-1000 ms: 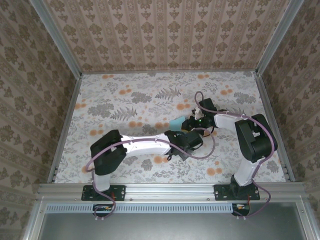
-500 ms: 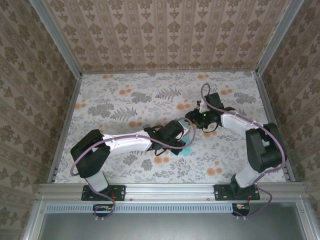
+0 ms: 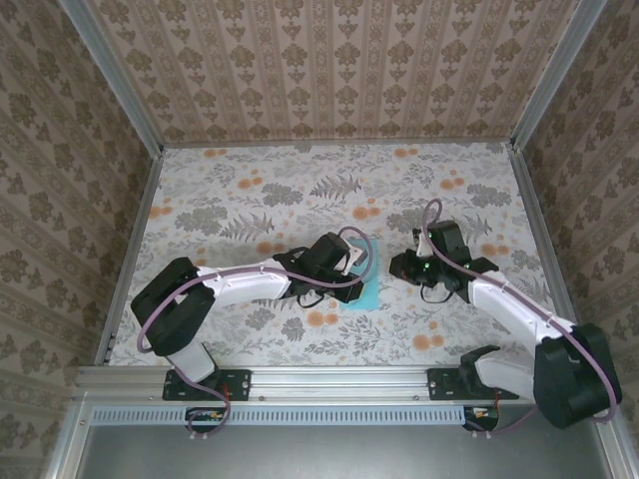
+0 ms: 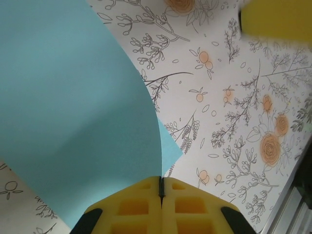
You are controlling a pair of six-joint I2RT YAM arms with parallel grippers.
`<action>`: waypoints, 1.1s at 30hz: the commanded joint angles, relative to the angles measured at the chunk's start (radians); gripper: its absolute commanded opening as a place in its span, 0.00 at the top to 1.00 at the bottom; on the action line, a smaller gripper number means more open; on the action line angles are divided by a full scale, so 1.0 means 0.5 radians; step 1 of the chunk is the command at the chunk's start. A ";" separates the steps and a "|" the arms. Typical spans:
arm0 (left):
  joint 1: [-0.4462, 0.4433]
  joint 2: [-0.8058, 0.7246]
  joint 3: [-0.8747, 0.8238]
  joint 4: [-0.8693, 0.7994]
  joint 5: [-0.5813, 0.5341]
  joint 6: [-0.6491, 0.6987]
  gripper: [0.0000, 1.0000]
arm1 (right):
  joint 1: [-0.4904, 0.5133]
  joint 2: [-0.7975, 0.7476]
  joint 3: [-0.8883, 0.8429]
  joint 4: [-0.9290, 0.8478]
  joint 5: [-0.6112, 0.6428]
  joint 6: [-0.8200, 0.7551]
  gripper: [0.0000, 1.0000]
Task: Fold a paper plane with a square sheet of paper (fold left side to right side)
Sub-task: Fold the triangle a second time at the center of the table.
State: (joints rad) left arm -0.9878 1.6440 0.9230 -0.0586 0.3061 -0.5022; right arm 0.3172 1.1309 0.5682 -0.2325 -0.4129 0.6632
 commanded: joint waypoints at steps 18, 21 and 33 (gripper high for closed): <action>0.058 -0.018 -0.005 -0.055 0.053 -0.073 1.00 | 0.578 0.331 -0.168 0.361 0.349 0.329 1.00; 0.059 -0.010 -0.001 -0.067 0.053 -0.071 1.00 | 0.597 0.393 -0.152 0.364 0.370 0.331 1.00; 0.090 -0.005 0.009 -0.111 0.038 -0.058 0.99 | 0.608 0.505 -0.134 0.171 0.420 0.294 1.00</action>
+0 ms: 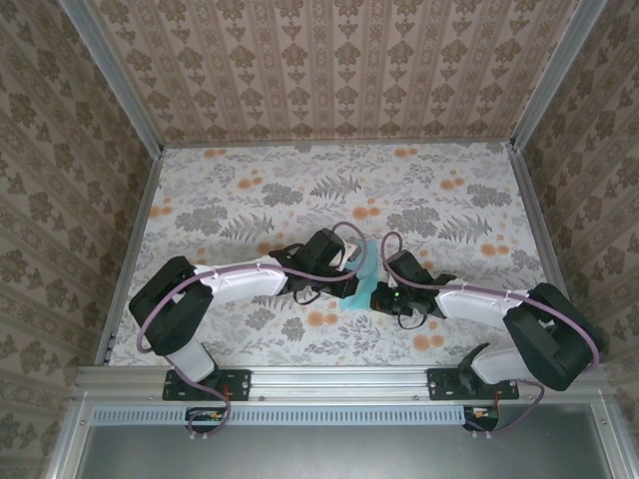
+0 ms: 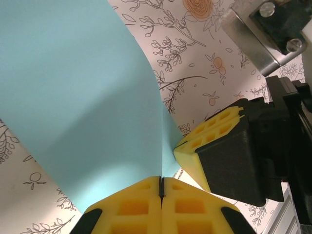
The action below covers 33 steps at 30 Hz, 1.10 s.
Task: Fold a paper plane with a square sheet of paper (fold left side to right side)
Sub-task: Fold the triangle a second time at the center of the table.
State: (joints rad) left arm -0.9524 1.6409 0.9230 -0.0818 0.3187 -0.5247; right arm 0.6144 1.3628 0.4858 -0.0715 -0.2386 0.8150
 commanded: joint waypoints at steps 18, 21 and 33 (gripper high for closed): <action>0.087 0.131 0.080 -0.148 0.012 0.078 0.99 | 0.014 0.042 0.105 -0.360 0.180 -0.091 1.00; 0.114 0.159 0.106 -0.140 0.019 0.097 0.99 | 0.014 0.101 0.107 -0.349 0.167 -0.093 1.00; 0.189 0.267 0.154 -0.099 0.062 0.135 0.99 | 0.014 0.120 0.106 -0.354 0.149 -0.106 1.00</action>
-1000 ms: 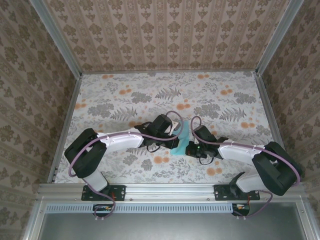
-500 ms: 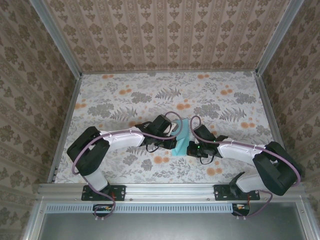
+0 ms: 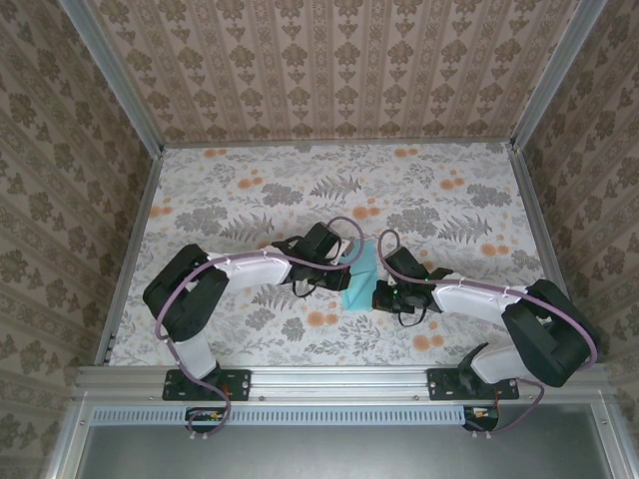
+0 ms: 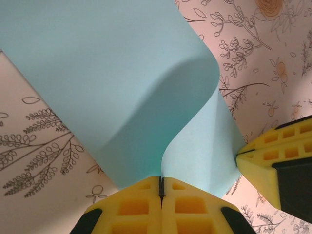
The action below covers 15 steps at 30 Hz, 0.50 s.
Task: Fold a paper plane with a square sheet of paper (fold left side to right side)
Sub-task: Fold the triangle a second time at the center of the table.
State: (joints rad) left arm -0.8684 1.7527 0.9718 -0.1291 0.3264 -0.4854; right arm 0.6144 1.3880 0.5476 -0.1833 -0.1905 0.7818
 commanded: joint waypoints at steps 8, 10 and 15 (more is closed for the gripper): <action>0.063 0.090 0.092 -0.008 0.079 0.069 0.99 | 0.013 0.080 -0.012 -0.142 0.056 -0.045 1.00; 0.070 0.098 0.094 -0.009 0.086 0.069 0.99 | 0.014 0.083 -0.008 -0.147 0.056 -0.050 1.00; 0.077 0.115 0.102 -0.012 0.093 0.057 0.99 | 0.014 0.080 -0.008 -0.155 0.056 -0.053 1.00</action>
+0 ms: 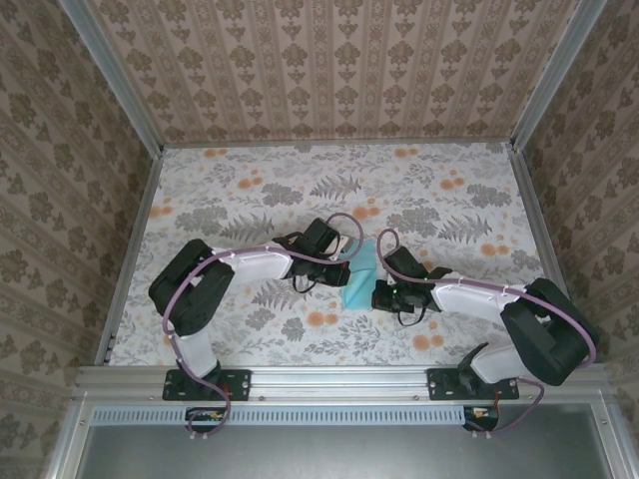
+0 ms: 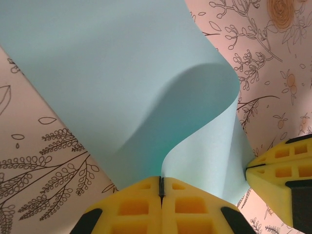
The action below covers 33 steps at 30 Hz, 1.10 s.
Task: Fold a paper plane with a square sheet of paper (fold left side to right side)
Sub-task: Fold the triangle a second time at the center of the table.
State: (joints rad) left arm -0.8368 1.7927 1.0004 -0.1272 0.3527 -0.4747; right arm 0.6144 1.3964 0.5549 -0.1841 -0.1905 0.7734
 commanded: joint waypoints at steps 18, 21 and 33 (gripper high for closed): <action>0.029 0.065 0.070 -0.111 -0.015 0.060 0.98 | 0.014 0.073 -0.027 -0.156 0.050 -0.041 1.00; 0.046 0.072 0.085 -0.119 -0.018 0.075 0.98 | 0.014 0.080 -0.026 -0.156 0.050 -0.041 1.00; 0.064 0.108 0.140 -0.146 0.003 0.122 0.98 | 0.014 0.086 -0.027 -0.155 0.047 -0.041 1.00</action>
State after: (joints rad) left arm -0.8101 1.8374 1.0431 -0.1795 0.3477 -0.4408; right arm 0.6144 1.4010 0.5575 -0.1837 -0.1917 0.7624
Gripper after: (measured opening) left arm 0.047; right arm 0.046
